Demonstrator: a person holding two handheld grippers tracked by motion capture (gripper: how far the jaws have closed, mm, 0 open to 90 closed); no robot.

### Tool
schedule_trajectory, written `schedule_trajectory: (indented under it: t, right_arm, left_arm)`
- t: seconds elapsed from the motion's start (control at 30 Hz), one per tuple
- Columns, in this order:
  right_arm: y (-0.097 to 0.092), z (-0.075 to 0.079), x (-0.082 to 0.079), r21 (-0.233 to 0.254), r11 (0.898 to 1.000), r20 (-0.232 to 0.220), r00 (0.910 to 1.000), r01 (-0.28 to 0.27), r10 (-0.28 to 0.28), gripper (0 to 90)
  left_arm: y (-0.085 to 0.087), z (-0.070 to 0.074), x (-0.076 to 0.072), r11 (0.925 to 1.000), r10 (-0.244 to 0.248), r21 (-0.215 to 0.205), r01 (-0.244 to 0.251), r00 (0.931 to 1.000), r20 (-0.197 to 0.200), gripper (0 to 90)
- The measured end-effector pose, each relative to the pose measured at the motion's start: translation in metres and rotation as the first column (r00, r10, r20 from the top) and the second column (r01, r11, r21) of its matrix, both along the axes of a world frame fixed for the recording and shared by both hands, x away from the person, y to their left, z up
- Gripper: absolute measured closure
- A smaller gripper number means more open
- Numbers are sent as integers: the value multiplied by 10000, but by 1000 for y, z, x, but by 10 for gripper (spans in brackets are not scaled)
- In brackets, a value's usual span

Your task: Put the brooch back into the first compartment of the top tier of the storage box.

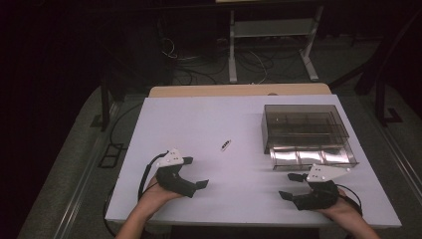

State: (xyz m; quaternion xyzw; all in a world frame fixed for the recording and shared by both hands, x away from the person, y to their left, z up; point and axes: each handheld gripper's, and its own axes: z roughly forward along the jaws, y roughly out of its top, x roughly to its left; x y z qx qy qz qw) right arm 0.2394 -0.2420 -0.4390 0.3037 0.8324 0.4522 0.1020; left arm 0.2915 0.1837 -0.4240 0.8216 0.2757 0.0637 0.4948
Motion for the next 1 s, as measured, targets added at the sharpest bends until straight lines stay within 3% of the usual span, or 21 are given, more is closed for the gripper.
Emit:
schedule_trajectory:
  t: [0.77, 1.0]
  right_arm:
    - [2, 1, -7, 121, 9999, -42, 9999, 96, -96, 304]
    - [2, 1, -7, 162, 9998, -62, 9999, 82, -81, 305]
  left_arm:
    - [-15, 1, 15, 9996, -278, 59, 278, 9996, -9, 0]
    - [-17, 2, 23, 9999, -103, -34, 103, 9999, -19, 0]
